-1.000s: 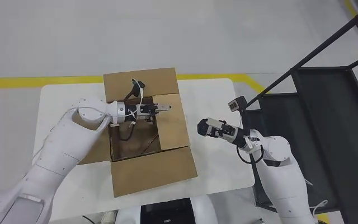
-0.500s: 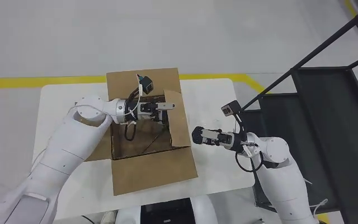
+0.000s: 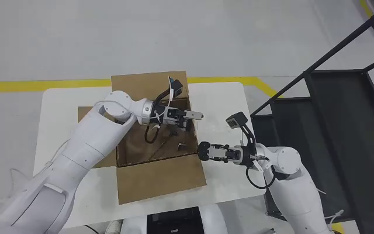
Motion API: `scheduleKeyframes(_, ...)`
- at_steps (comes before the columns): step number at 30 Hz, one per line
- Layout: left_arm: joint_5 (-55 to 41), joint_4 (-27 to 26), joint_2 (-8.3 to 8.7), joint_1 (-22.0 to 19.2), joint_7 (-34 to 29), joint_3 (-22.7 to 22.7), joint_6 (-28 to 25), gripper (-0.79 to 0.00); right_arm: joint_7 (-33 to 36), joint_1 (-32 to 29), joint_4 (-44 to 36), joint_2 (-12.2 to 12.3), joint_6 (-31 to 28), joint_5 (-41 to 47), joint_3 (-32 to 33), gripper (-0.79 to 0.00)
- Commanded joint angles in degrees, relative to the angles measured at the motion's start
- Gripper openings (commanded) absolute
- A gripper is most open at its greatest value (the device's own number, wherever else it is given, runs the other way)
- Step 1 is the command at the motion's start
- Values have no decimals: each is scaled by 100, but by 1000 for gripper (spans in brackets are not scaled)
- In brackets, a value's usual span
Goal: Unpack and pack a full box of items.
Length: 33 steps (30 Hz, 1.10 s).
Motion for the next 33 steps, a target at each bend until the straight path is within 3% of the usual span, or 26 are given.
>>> scheduleKeyframes(1,-63,196,-153,-116,60,154,-82,0,-32,12,-9,12,2,-3,-3,0)
scheduleKeyframes(6,-92,666,-481,-386,155,409,-289,0,-233,25,65,46,25,-140,36,0)
scheduleKeyframes(10,-124,1057,-671,-561,160,464,-450,0,-828,-112,52,73,108,-753,144,0)
scheduleKeyframes(13,-32,1312,-711,-607,144,410,-597,0,-1276,-185,4,85,203,-1031,228,0)
scheduleKeyframes(16,45,1327,-641,-550,112,226,-684,0,-1602,-136,23,97,353,-1276,259,0)
scheduleKeyframes(20,254,1094,-348,-394,-77,-281,-657,0,-1986,-87,149,109,550,-1632,227,0)
scheduleKeyframes(24,649,451,111,61,-293,-1046,-389,0,-2397,-20,290,111,744,-2062,110,0)
scheduleKeyframes(29,1300,-943,714,1043,-604,-2253,240,0,-2929,209,555,97,1042,-2855,-229,0)
scheduleKeyframes(33,1587,-2222,1088,2053,-788,-3329,700,0,-3022,413,836,72,1097,-2958,-543,0)
